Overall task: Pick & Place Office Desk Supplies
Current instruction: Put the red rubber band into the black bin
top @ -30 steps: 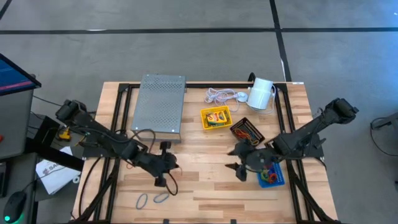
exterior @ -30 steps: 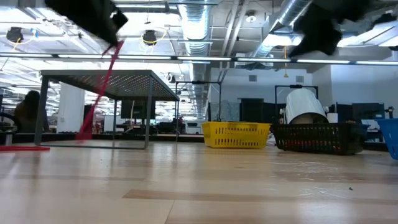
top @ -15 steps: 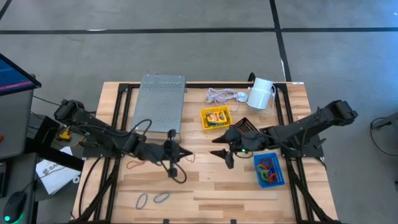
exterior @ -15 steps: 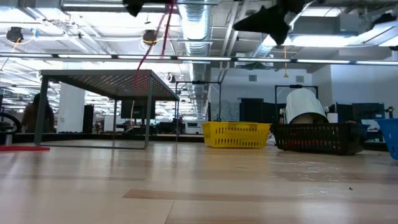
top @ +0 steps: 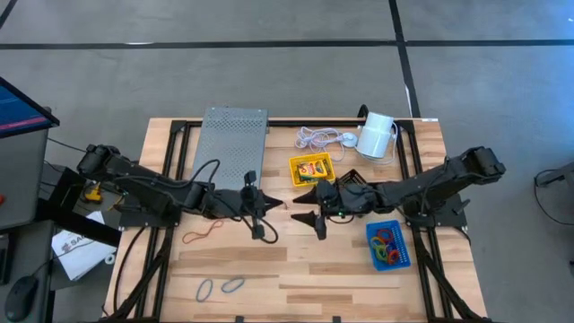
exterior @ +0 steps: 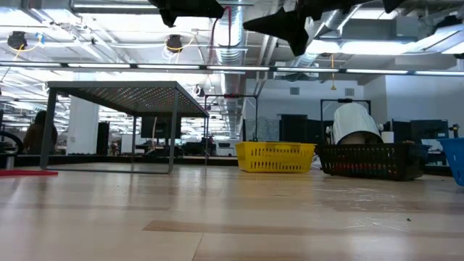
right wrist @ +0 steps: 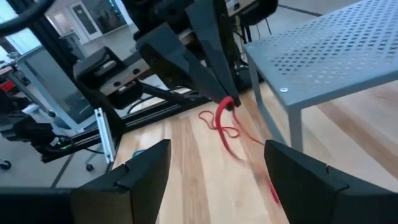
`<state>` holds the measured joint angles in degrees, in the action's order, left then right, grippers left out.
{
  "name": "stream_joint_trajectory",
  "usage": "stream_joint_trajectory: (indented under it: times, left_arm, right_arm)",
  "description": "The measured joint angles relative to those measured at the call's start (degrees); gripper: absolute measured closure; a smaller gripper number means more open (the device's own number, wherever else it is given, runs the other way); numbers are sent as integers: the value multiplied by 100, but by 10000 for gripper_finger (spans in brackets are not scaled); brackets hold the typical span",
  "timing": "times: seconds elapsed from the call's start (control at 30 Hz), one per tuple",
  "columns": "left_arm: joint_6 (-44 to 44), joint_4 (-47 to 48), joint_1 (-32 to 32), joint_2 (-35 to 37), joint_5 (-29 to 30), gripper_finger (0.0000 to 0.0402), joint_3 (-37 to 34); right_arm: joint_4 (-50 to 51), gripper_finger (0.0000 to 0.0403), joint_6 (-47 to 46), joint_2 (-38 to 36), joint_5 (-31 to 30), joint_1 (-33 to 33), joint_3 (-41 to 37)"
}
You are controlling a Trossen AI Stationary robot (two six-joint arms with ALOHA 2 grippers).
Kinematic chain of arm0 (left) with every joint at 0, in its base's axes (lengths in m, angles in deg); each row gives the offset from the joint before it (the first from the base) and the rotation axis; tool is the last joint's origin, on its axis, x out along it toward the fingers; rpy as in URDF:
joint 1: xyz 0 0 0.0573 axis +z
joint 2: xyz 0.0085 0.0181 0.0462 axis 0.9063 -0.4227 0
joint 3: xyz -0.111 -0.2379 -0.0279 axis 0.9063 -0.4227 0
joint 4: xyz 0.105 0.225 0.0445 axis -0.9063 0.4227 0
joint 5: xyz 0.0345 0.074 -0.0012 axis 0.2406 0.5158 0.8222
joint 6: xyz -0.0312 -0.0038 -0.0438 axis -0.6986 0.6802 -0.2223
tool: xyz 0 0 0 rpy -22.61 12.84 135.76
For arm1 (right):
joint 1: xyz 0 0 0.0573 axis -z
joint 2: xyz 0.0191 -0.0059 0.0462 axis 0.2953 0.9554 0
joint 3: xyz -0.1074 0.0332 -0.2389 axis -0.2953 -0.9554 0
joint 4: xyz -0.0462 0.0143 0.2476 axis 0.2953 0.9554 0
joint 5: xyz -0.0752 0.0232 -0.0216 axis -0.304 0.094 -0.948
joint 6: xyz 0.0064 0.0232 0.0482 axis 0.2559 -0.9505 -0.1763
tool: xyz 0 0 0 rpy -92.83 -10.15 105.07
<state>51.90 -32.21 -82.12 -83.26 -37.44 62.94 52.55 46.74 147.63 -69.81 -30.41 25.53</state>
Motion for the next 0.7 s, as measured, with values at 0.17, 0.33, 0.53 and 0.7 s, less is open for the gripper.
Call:
stream_joint_trajectory:
  times: [0.17,0.33,0.53,0.7]
  left_arm:
    - [113,-38,5,0,-1,401,0]
    - [148,-142,2,0,-1,401,0]
    - [150,-160,72,0,-3,401,0]
    - [161,-162,138,0,-3,401,0]
  right_arm:
    - [33,147,-2,1,6,174,0]
    - [-15,147,42,3,8,264,0]
    - [-67,147,85,3,10,235,0]
    - [-125,147,86,1,30,202,0]
